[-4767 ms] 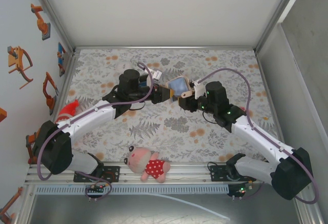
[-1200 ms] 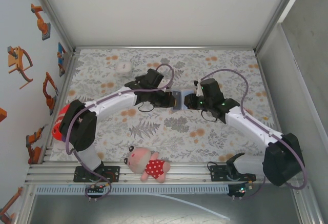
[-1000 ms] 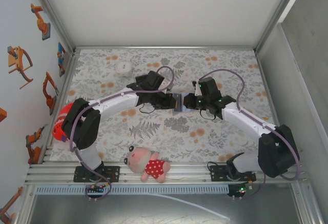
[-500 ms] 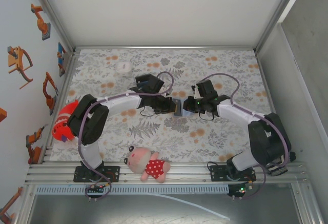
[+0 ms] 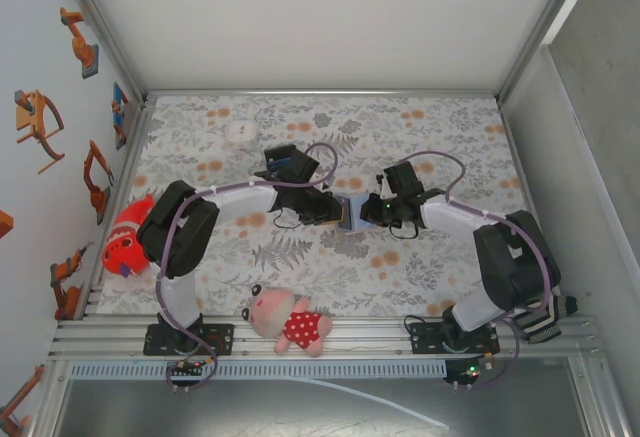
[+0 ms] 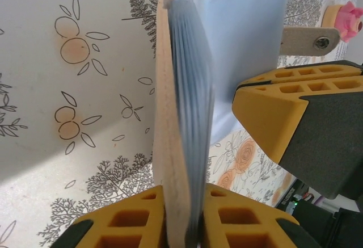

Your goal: Take the credit cards out of the card holder

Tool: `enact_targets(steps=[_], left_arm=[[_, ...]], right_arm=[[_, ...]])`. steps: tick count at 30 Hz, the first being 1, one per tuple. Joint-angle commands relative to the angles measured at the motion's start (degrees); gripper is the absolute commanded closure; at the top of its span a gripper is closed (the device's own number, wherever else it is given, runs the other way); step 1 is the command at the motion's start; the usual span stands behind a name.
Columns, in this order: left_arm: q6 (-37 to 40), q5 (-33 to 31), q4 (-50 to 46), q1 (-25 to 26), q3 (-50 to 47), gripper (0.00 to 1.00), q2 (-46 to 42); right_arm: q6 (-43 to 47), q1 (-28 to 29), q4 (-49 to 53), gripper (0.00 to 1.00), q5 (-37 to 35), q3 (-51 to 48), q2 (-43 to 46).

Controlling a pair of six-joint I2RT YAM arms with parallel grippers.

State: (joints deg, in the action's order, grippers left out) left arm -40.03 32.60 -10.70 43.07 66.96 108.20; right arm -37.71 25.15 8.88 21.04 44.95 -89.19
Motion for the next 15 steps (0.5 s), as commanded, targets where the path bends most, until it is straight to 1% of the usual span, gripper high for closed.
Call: enact_targets(steps=[1,4,10,15], left_arm=[[0.85,1.09,-0.31,-0.42,-0.34,0.8,1.35],[1.6,0.18,-1.55,-0.42,-0.16,0.74,1.75],[2.69,-2.04,-3.7,-0.43,0.0,0.69,1.55],[3.77,-4.02,-6.06,-0.44,-0.17,0.62,1.03]], right_arm=[[-0.69,-0.62,-1.15,0.91,0.32,-0.91,-1.14],[-0.72,-0.8,-1.4,0.91,0.32,-1.33,-1.6],[-1.13,-0.96,-1.81,0.91,0.32,-1.97,-1.95],[-0.86,-1.19,-1.78,0.91,0.14,-2.31,-2.37]])
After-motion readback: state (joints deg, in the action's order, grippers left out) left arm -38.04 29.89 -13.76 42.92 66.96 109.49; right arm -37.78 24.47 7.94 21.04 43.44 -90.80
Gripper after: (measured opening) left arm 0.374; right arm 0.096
